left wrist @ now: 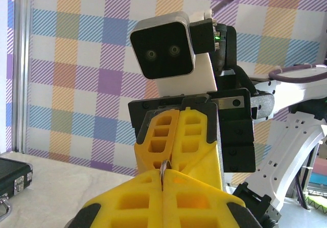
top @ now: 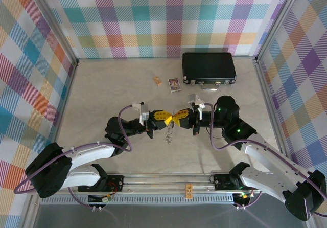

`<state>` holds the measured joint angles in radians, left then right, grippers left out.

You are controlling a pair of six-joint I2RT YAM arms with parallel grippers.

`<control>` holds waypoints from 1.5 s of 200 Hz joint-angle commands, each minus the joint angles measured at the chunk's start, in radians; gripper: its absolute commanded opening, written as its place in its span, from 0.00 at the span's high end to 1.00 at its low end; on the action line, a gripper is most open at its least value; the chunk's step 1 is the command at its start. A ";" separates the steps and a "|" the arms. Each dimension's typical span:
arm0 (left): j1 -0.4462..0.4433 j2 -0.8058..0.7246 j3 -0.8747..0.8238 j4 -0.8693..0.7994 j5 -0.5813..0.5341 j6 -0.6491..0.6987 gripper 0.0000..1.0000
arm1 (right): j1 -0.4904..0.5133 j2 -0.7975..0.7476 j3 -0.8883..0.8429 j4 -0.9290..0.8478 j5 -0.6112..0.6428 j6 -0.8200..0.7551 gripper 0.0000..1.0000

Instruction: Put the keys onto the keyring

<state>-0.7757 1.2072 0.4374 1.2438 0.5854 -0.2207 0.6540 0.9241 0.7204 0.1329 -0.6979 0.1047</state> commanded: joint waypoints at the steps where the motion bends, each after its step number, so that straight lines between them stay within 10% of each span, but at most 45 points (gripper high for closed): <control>1: 0.003 0.000 0.027 0.066 0.023 -0.006 1.00 | 0.000 -0.006 0.035 0.003 -0.037 -0.012 1.00; 63: 0.050 -0.097 0.015 -0.110 0.018 0.048 0.78 | -0.002 0.014 0.136 -0.275 0.019 -0.192 1.00; 126: 0.092 -0.324 0.055 -0.649 -0.014 0.314 0.73 | 0.013 0.181 0.357 -0.686 0.133 -0.434 1.00; 300: 0.090 -0.203 0.107 -0.768 0.092 0.422 0.73 | 0.139 0.409 0.639 -1.046 0.284 -0.770 1.00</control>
<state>-0.6949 0.9966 0.5117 0.4706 0.6304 0.1810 0.7822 1.3220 1.3224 -0.9005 -0.3889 -0.6373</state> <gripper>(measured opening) 0.273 0.050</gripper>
